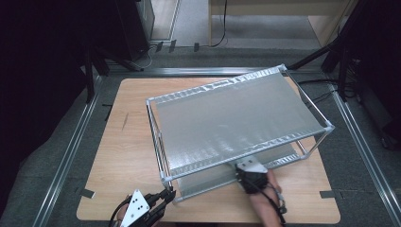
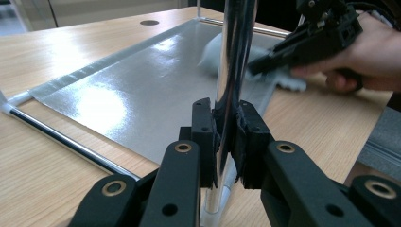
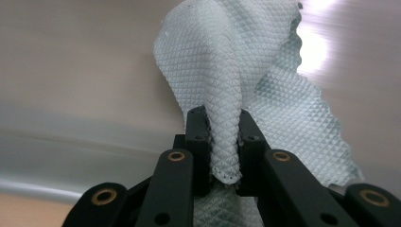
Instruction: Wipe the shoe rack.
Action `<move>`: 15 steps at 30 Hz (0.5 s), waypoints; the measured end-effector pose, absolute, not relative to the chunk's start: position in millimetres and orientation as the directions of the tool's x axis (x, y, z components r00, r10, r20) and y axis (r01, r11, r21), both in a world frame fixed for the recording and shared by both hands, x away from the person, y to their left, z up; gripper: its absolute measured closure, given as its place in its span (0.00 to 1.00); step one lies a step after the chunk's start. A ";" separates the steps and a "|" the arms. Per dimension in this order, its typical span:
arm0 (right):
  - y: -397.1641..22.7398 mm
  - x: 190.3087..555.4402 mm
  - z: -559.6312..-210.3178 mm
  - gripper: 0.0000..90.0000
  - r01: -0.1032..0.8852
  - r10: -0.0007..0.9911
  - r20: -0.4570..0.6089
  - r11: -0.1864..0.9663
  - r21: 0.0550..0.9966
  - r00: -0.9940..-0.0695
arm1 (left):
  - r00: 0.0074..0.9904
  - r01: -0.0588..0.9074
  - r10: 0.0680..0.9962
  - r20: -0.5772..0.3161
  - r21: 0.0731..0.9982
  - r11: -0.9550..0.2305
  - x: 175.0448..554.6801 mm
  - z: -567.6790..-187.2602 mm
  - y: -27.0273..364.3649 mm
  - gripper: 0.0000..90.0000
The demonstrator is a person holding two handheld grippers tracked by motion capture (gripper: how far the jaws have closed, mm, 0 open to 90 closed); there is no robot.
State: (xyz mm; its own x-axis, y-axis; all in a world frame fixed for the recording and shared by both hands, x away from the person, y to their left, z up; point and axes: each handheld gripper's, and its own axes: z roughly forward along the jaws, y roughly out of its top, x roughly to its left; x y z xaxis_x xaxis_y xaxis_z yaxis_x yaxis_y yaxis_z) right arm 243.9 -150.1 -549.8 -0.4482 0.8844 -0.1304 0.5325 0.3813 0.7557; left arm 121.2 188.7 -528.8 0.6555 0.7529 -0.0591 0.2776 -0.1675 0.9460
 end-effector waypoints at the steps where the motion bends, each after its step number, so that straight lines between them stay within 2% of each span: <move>1: -164.6 248.0 -549.2 0.89 0.539 0.899 -0.149 0.372 0.756 -0.412 | 0.655 0.279 0.753 -0.061 0.946 -0.166 121.3 -528.8 188.9 0.90; 3: -194.2 254.2 -548.5 0.89 0.558 0.928 -0.158 0.332 0.761 -0.337 | 0.656 0.278 0.752 -0.062 0.946 -0.164 121.5 -529.1 189.4 0.90; 9: -266.6 259.8 -545.0 0.89 0.586 0.984 -0.099 0.167 0.793 -0.147 | 0.656 0.277 0.752 -0.064 0.947 -0.161 121.8 -529.4 189.7 0.90; 12: -281.2 260.3 -544.0 0.88 0.586 0.990 -0.088 0.134 0.799 -0.106 | 0.656 0.278 0.752 -0.065 0.947 -0.160 122.0 -529.5 189.8 0.90; 15: -274.1 257.9 -543.3 0.89 0.594 0.992 -0.088 0.126 0.795 -0.092 | 0.656 0.279 0.751 -0.066 0.947 -0.160 122.1 -529.5 190.0 0.90</move>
